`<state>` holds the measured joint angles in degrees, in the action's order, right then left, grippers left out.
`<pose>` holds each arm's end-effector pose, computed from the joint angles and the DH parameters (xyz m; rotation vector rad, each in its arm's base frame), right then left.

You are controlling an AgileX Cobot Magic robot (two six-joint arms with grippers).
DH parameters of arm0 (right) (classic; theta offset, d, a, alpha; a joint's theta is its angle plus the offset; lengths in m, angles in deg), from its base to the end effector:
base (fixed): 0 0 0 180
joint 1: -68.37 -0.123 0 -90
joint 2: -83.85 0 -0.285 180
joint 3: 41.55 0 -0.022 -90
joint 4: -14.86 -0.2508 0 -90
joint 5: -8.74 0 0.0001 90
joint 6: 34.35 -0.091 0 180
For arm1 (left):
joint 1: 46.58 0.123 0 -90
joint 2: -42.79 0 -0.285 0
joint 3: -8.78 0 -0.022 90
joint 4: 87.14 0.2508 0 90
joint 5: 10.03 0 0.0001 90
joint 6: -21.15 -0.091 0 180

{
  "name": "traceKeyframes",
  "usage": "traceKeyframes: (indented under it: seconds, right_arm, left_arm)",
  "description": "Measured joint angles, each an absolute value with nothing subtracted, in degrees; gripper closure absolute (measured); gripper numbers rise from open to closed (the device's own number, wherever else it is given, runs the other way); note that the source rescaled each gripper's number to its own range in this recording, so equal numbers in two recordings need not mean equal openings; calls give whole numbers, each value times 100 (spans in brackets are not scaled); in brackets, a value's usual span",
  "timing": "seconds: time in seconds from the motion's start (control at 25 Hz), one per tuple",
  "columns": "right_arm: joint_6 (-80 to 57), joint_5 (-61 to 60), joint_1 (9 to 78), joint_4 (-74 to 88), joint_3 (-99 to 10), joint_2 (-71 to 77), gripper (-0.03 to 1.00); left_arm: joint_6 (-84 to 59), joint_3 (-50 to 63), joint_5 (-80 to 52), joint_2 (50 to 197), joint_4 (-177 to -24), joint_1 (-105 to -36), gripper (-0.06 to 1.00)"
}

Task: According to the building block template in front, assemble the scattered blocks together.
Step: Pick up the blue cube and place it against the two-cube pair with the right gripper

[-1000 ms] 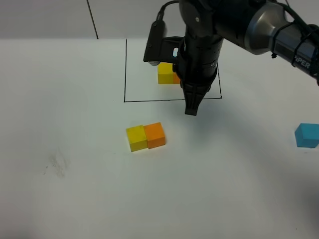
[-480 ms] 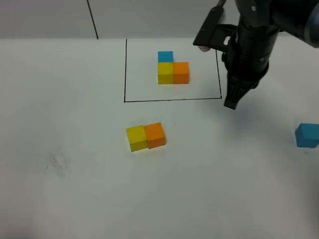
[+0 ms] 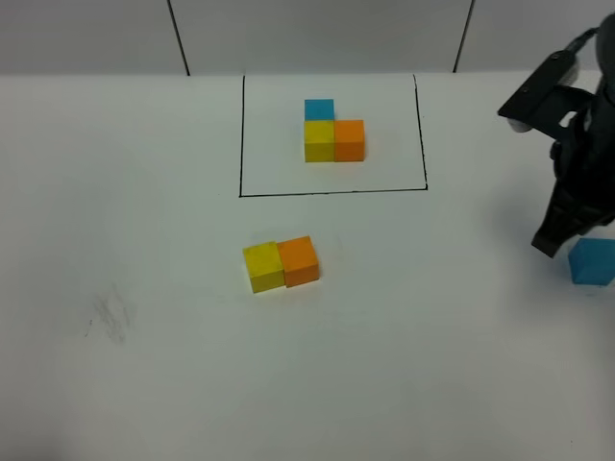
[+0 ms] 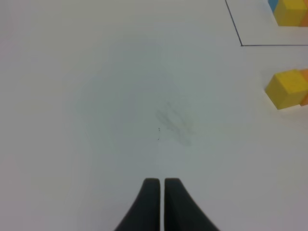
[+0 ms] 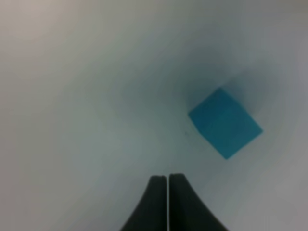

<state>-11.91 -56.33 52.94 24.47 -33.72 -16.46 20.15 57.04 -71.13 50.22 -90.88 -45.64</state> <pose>0.2998 0.0685 0.2569 -1.0689 2.8279 -0.2472 -0.0067 -0.0053 0.2784 0.0048 2.0371 -0.0568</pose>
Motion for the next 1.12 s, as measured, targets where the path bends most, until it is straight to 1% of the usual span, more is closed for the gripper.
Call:
traceKeyframes:
  seconds: [0.32, 0.56, 0.68, 0.76, 0.84, 0.96, 1.08, 1.12]
  right_arm:
    - [-2002, -4566, 5883, 2540, -2042, -1039, 96]
    - [-3303, -4008, 6274, 2540, -1763, -1033, 95]
    - [-3627, -3595, 6364, 2540, -1533, -1033, 92]
    - [-3689, -3302, 6417, 2471, -1361, -1033, 86]
    - [-3747, -2998, 6494, 2358, -1231, -1053, 77]
    - [-3762, -2668, 6574, 2192, -1151, -1162, 57]
    - [-3781, -2410, 6586, 2130, -1130, -1307, 34]
    - [-3814, -2311, 6586, 2122, -1130, -1363, 29]
  left_arm:
    - [2015, 5704, -7113, 5022, -9088, -4564, 94]
    - [2015, 5704, -7113, 5022, -9088, -4564, 94]
    - [2015, 5704, -7113, 5022, -9088, -4564, 94]
    - [2015, 5704, -7113, 5022, -9088, -4564, 94]
    - [2015, 5704, -7113, 5022, -9088, -4564, 94]
    - [2015, 5704, -7113, 5022, -9088, -4564, 94]
    - [2015, 5704, -7113, 5022, -9088, -4564, 94]
    - [2015, 5704, -7113, 5022, -9088, -4564, 94]
